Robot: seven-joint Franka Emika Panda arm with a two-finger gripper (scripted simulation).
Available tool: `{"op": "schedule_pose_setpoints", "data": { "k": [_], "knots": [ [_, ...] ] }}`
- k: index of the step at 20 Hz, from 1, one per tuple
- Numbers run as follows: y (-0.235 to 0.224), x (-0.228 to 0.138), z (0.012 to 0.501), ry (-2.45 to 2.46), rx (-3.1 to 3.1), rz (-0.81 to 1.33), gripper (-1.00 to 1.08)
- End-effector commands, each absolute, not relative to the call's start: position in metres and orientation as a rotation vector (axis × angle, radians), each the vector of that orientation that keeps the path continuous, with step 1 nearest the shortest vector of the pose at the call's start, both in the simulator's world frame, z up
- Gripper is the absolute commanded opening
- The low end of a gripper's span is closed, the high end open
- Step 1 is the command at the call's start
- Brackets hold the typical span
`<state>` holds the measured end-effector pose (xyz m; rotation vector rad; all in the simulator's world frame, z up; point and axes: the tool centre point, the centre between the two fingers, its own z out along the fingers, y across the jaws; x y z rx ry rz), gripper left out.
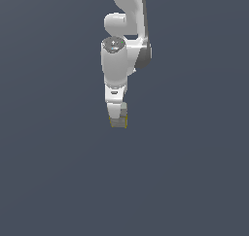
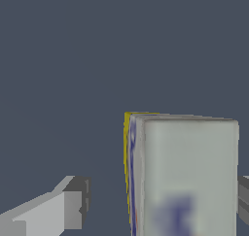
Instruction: Pick up the object and move it to a goal position.
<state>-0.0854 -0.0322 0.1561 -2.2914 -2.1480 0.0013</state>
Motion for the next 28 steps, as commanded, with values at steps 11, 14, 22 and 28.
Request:
{"op": "schedule_pose_setpoints", "data": {
  "k": [11,14,22,28],
  "knots": [
    [-0.032,-0.085,0.152,-2.149,-2.292,0.000,-1.00],
    [-0.032,-0.084,0.153,-2.150,-2.292,-0.001,-1.00],
    [-0.028,-0.081,0.173,-2.150,-2.292,-0.001,-1.00],
    [-0.020,-0.075,0.209,-2.150,-2.292,0.000,-1.00]
  ]
}}
